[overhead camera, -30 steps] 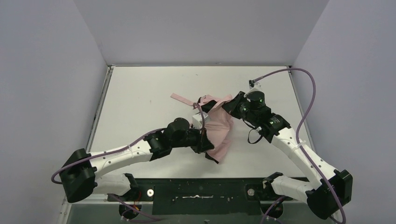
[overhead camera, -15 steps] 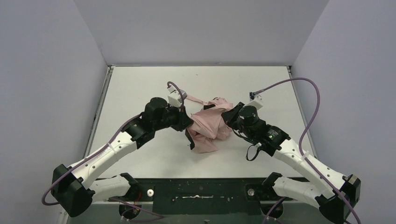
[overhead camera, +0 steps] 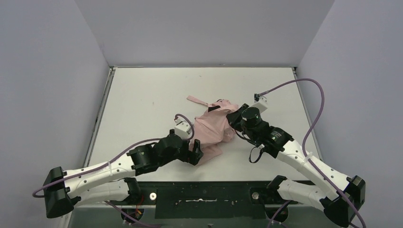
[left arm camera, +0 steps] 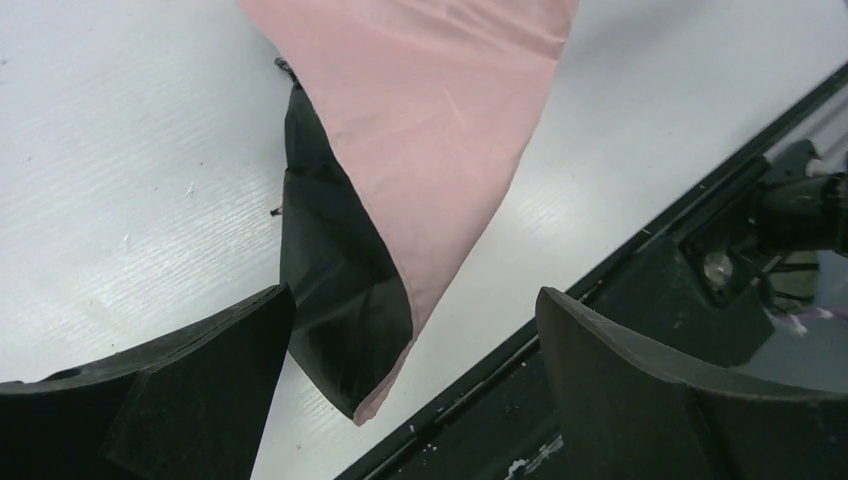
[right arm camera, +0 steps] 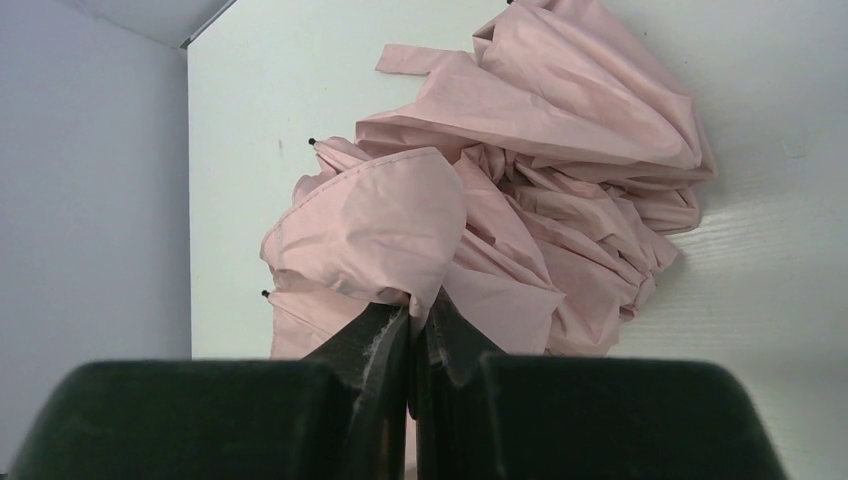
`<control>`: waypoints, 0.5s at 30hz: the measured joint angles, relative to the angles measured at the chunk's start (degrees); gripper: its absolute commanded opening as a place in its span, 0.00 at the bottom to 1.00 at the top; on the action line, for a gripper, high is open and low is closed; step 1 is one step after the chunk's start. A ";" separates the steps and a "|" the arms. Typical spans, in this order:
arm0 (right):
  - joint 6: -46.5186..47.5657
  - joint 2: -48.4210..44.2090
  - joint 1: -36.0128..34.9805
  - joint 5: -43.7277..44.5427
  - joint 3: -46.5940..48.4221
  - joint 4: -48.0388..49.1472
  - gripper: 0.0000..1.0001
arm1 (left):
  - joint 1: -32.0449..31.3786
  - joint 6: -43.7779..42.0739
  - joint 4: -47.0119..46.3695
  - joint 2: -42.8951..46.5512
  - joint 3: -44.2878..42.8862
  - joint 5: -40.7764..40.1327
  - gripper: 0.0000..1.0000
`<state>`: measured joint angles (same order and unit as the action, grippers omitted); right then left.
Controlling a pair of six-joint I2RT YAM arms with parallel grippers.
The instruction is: Put away the umbrella
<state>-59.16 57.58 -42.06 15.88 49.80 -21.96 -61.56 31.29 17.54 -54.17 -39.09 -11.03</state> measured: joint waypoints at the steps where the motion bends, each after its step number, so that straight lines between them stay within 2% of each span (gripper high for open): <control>1: 0.00 0.11 0.00 0.00 0.00 0.00 0.00 | -1.42 1.09 0.00 -0.55 0.35 -2.64 0.89; 8: 0.33 0.17 0.00 -0.09 0.00 0.00 0.00 | -6.69 6.71 0.39 -7.04 1.46 -16.13 0.90; 15: 1.07 0.17 0.00 -0.35 0.00 0.00 0.00 | -8.11 10.38 -0.20 -9.03 4.63 -22.16 0.91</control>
<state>-58.08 57.76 -42.06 15.53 49.80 -21.96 -69.67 41.67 17.34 -63.20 -34.46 -33.19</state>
